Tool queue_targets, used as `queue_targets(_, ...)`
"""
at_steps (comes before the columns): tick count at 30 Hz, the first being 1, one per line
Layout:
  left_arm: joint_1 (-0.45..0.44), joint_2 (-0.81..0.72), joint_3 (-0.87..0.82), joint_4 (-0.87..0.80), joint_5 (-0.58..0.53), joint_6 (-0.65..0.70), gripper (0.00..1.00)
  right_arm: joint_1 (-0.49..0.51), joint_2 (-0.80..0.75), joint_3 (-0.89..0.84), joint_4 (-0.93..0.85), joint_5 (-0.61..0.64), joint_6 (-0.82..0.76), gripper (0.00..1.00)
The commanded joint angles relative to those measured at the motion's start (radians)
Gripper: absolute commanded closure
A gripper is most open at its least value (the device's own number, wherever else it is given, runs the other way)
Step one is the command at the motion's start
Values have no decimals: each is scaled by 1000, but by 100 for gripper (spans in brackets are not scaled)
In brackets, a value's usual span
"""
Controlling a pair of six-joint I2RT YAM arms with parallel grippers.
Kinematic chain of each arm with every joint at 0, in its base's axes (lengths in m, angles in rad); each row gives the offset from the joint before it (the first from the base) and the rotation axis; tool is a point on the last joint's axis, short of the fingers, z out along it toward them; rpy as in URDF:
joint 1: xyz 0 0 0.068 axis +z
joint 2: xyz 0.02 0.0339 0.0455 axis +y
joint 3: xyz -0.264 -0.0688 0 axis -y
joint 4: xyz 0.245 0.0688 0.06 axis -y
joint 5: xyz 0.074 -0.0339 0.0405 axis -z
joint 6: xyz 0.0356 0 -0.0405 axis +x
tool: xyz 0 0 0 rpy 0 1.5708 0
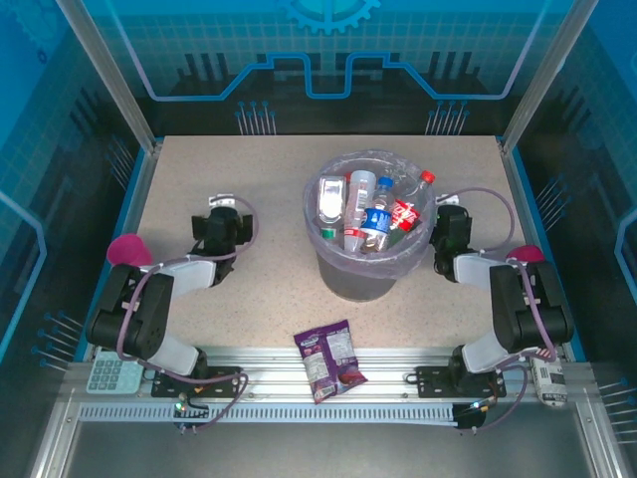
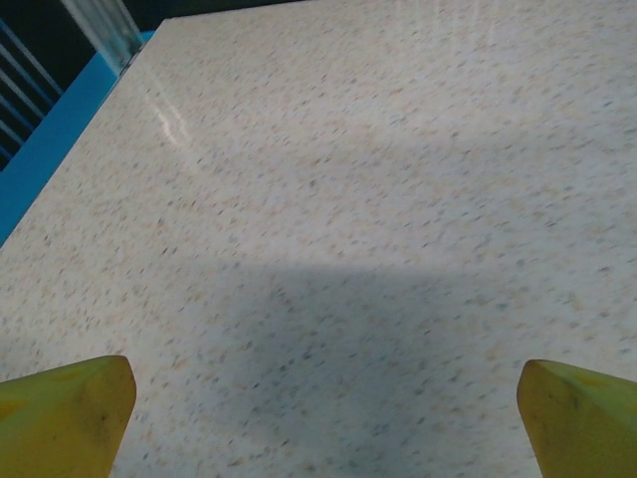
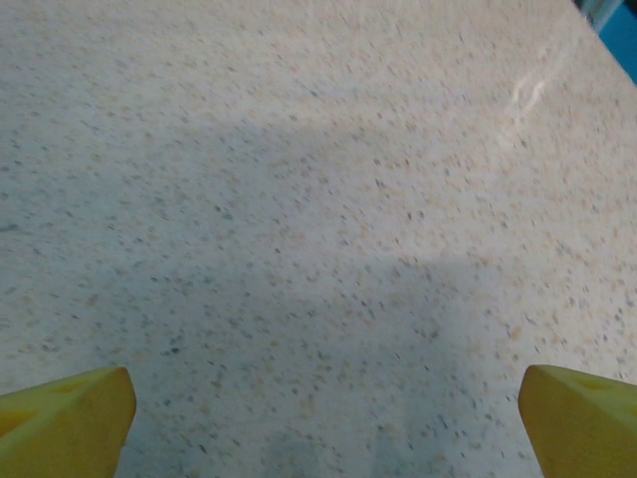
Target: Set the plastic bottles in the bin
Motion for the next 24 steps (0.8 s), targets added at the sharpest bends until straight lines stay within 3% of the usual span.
queue_targets(1,54,11,-68,224,65,-25,1,30,-18,-74,199,47,-65,0)
queue_targets(8,112,0,-137,322,214,-51,1,31,-39,-173,365,-10,-87,0)
queue_targets(10,138,42,-176,428,279,-57,1,31,-32,-211,437,-50,-95,0)
queue_targets(11,138,55,-187,474,282,-45,1,27,-2,-229,497,-56,-86,0)
queue_targets(12,138,33,-174,400,288,-59,1,25,51,-252,623,-37,-106,0)
queue_targets(14,139,47,-181,445,286,-50,1,19,-13,-226,450,-49,-70,0)
queue_targets(16,139,39,-176,420,287,-56,1,7,22,-222,508,-58,-78,0)
queue_targets(24,139,43,-179,430,286,-55,1,0,19,-195,452,-71,-71,0)
